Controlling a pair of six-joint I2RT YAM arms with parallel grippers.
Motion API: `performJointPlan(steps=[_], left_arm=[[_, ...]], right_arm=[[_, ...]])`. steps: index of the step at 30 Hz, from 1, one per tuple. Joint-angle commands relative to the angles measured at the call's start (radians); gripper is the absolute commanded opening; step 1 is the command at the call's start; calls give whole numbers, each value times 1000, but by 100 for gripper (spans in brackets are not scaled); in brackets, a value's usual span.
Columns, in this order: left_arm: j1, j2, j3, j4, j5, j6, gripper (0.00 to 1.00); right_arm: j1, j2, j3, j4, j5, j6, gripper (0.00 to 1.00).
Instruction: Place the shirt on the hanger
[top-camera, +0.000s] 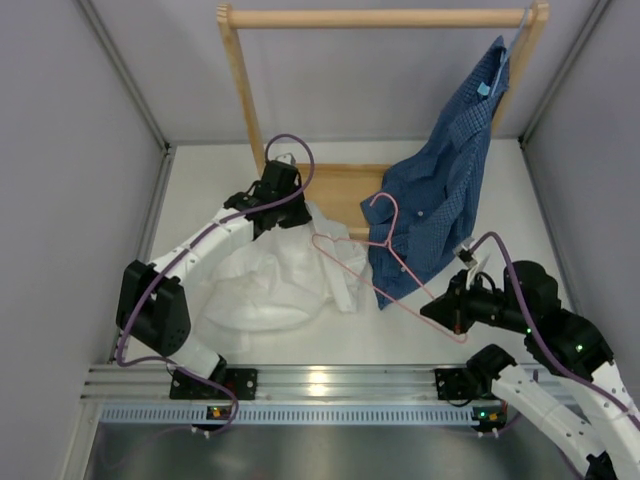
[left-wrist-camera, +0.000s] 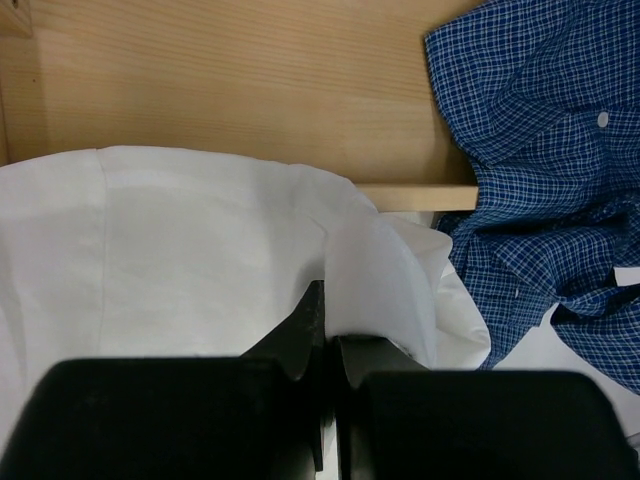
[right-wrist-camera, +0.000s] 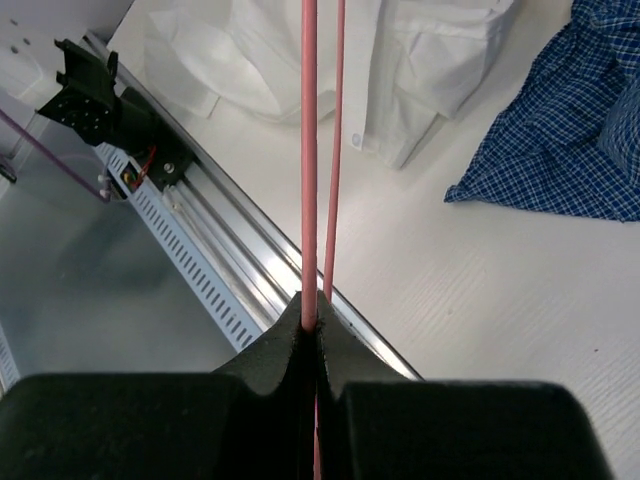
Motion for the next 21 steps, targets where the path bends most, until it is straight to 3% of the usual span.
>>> performJointPlan(steps=[1, 11, 15, 21], left_arm=[[6, -1, 18, 72, 9, -24, 0], [6, -27, -28, 88, 38, -1, 0], [4, -31, -35, 88, 150, 30, 0], [-22, -82, -38, 80, 322, 136, 0]], right_arm=[[-14, 24, 1, 143, 83, 47, 0], [-14, 125, 12, 178, 292, 23, 0], [-6, 163, 30, 154, 286, -26, 0], [-4, 211, -5, 262, -55, -91, 0]])
